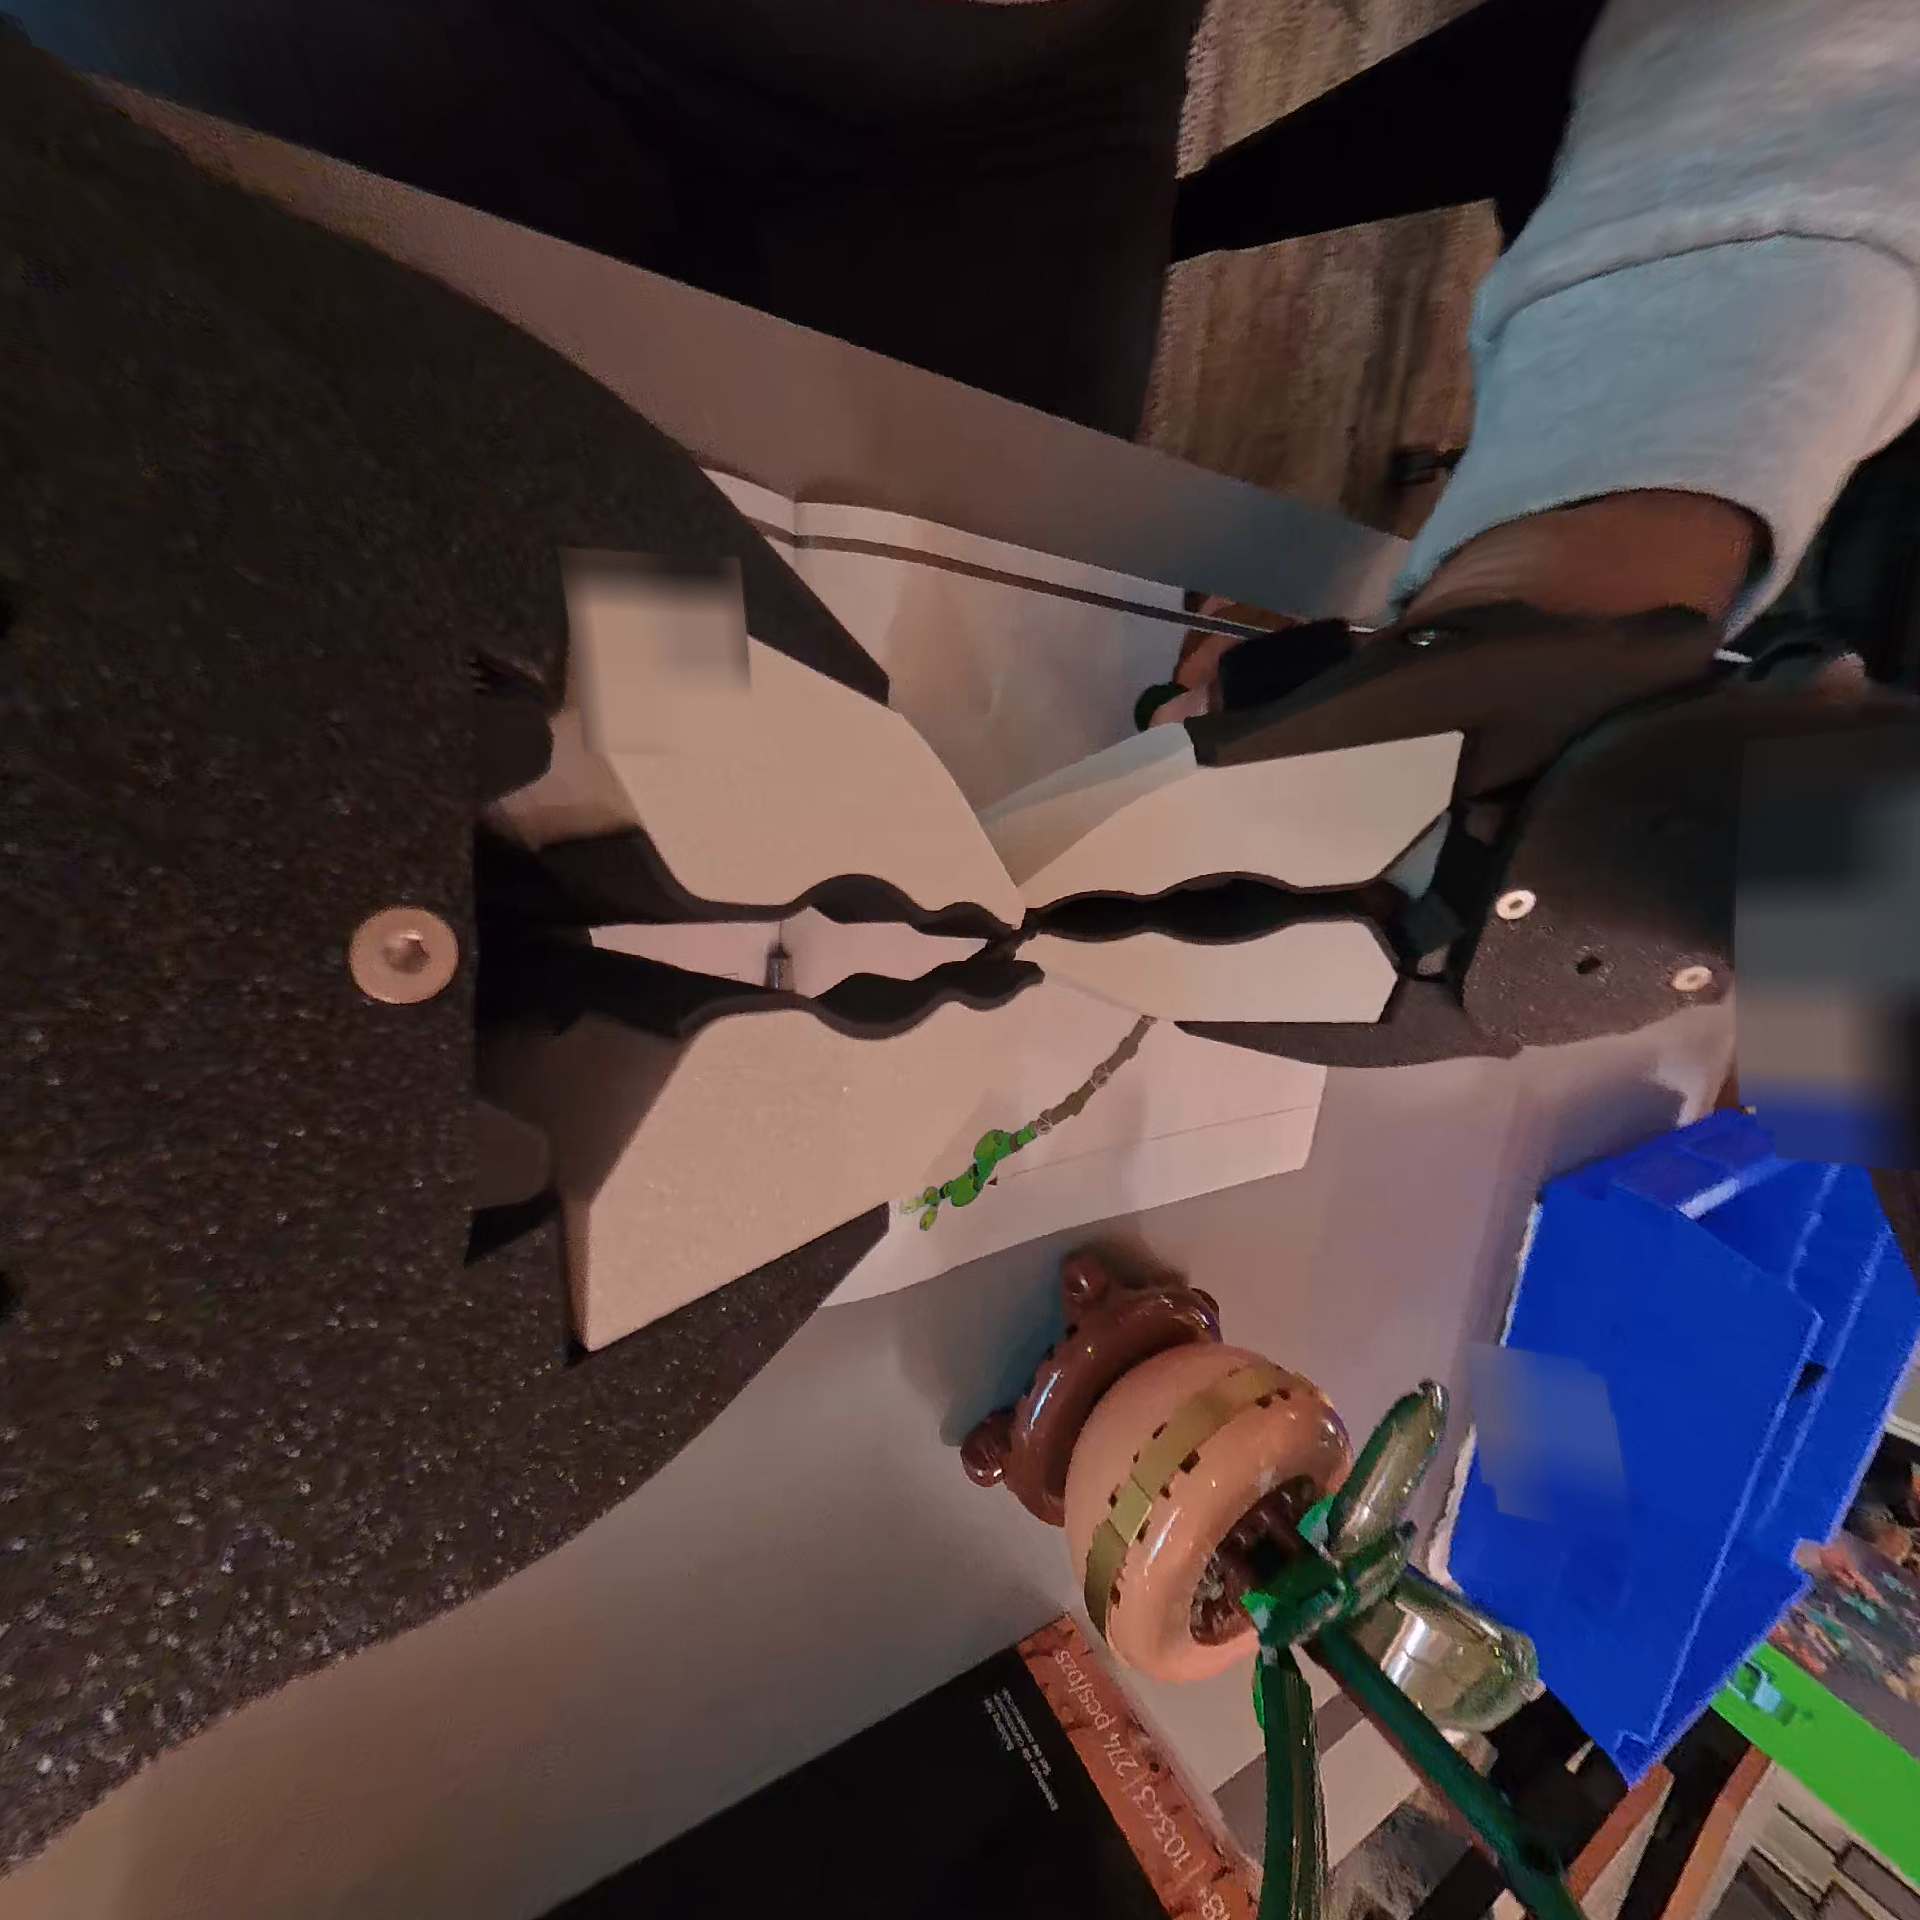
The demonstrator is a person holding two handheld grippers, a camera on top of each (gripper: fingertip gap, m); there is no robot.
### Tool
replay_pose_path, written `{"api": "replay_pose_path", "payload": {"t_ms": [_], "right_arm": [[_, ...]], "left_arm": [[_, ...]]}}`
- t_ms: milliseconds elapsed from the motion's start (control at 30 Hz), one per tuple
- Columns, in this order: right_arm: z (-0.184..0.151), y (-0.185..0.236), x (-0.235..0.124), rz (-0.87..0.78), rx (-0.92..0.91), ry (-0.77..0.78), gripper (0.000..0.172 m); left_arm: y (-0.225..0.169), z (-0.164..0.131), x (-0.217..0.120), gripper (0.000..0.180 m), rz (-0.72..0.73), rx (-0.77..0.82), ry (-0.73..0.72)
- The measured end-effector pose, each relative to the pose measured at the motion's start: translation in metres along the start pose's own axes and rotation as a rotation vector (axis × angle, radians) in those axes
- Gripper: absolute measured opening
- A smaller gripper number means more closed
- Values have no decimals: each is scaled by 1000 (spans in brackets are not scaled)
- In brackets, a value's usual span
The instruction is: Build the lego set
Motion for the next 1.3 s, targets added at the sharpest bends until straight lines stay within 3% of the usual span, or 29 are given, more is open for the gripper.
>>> {"api": "replay_pose_path", "payload": {"t_ms": [333, 500, 600, 933, 1300], "right_arm": [[2, 15, 12, 47, -135, 82, 0], [1, 4, 0, 31, -15, 17, 7], [-4, 0, -14, 103, 84, -10, 13], [-39, 11, -18, 221, 129, 175, 16], [-51, 0, -44, 238, 205, 305, 17]], "left_arm": [[-2, -15, 8, 0, 5, 18, 115], [1, -12, 6, 0, 6, -12, 94], [4, -13, 5, 0, 22, -17, 100], [7, -6, -5, 0, 2, -21, 62], [17, 4, -23, 0, 41, -4, 28]]}}
Point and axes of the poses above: each gripper's, where its closed fingertips meet, x out along the fingers, z out of its top, y = z × x across the jaws, the point moved 1 cm from there along -x, back along the fingers, and after that the axes turned 14 degrees about -x, right-handed, at the moved point
